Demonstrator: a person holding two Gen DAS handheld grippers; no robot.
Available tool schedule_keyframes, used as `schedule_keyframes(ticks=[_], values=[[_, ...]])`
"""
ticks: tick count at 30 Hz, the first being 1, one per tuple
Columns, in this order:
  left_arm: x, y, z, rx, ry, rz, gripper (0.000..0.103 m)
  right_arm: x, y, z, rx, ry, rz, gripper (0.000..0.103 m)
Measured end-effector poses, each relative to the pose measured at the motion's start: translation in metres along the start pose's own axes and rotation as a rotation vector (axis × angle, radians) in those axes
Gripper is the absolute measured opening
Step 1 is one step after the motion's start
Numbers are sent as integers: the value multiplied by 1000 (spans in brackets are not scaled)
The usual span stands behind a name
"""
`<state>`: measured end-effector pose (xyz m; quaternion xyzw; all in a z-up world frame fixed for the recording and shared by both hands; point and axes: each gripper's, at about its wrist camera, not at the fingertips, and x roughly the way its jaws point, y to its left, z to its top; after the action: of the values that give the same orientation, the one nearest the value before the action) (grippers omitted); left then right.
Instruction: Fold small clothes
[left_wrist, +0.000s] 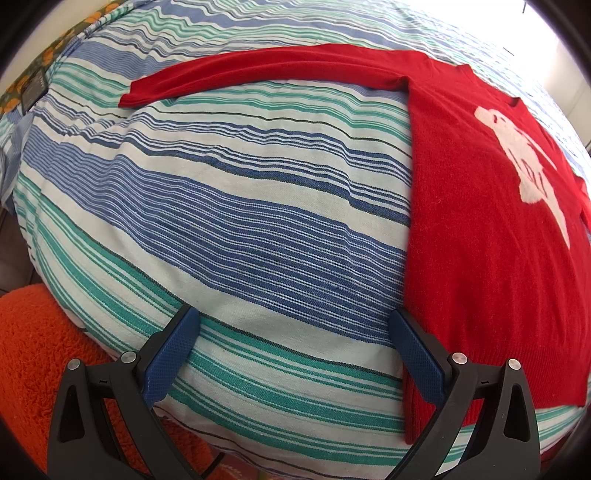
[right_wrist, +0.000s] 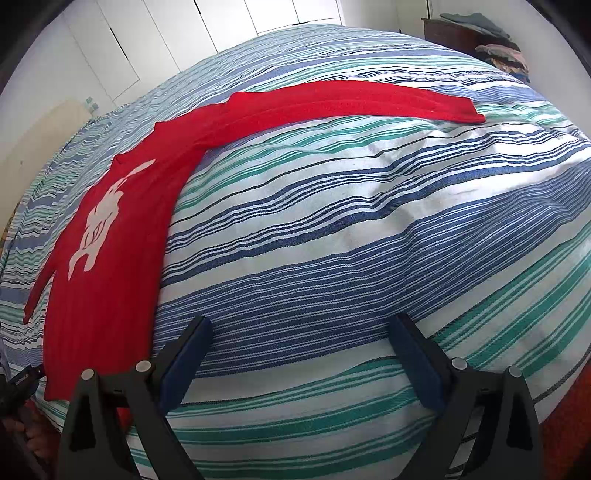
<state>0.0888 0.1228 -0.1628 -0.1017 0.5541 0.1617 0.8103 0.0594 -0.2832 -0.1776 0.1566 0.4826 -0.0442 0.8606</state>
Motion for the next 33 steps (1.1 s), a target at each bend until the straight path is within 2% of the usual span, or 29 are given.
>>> schedule_keyframes(ticks=[33], values=[[1, -1, -1, 2, -1, 7, 102, -3, 0, -1, -25, 5, -14, 98]])
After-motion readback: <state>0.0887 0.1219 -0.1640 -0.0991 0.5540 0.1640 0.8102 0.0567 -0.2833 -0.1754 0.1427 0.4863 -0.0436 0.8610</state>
